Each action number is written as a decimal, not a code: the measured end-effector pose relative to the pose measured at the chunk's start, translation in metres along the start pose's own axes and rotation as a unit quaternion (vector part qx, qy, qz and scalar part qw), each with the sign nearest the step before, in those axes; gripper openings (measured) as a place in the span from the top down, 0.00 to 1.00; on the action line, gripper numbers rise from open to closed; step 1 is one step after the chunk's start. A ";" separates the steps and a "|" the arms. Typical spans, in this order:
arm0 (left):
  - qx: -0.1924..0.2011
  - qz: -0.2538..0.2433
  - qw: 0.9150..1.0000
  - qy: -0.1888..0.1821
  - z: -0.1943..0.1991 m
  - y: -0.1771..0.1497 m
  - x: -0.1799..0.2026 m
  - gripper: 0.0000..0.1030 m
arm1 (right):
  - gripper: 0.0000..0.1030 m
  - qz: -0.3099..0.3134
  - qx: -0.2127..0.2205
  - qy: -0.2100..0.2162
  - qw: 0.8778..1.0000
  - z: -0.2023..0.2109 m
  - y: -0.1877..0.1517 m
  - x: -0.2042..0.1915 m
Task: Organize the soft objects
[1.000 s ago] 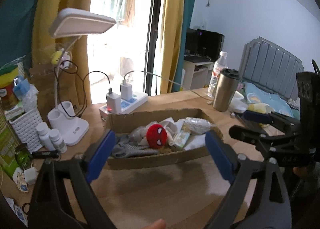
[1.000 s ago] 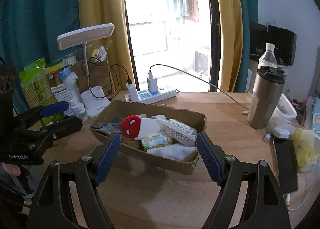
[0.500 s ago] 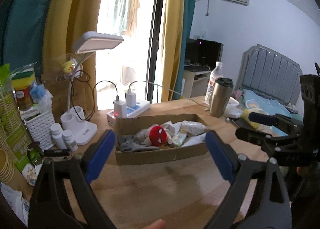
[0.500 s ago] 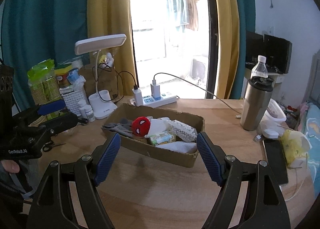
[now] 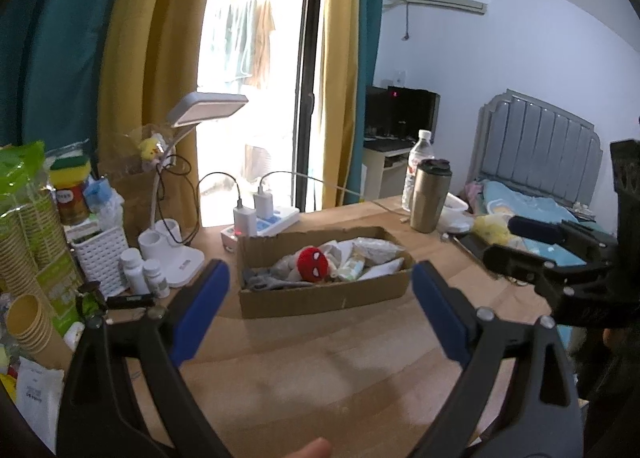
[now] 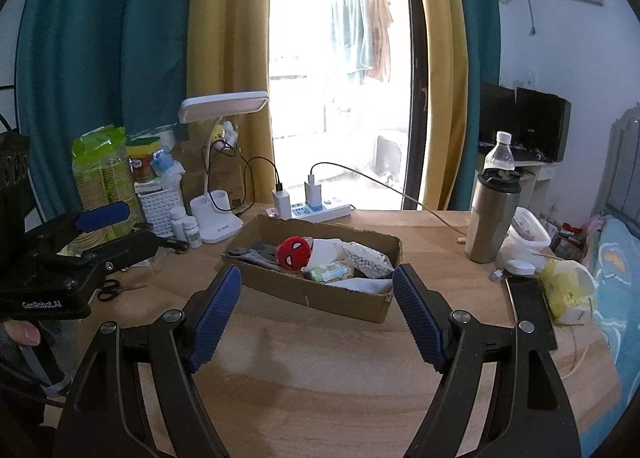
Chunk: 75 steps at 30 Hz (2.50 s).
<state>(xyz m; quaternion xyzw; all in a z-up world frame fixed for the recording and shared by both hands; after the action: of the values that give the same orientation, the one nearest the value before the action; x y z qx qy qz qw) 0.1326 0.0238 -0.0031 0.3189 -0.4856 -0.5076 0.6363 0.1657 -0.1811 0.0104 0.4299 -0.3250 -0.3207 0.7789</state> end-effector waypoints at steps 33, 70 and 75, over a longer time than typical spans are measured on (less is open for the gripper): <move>0.046 -0.014 0.999 0.018 0.070 -0.027 0.019 0.09 | 0.21 -0.030 0.024 -0.117 0.992 0.085 -0.034 -0.019; 0.043 -0.018 0.999 0.009 0.069 -0.027 0.023 0.09 | 0.21 -0.028 0.032 -0.100 0.994 0.090 -0.030 -0.025; 0.042 -0.017 0.999 0.009 0.070 -0.028 0.024 0.09 | 0.21 -0.027 0.033 -0.100 0.994 0.089 -0.030 -0.027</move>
<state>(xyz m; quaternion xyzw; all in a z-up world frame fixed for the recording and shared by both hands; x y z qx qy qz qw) 0.0578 -0.0008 0.0011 0.3579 -0.4950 -0.4945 0.6183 0.0738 -0.2143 0.0150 0.4302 -0.3994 -0.3722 0.7189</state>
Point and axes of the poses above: each gripper's, at about its wrist camera, not at the fingertips, and z roughly against the way its jaws point, x to its right, y to its top, the point moved 2 cm from there along -z, roughly the way its jaws point, and after that the axes turned 14 degrees about z, right-handed, at the moved point
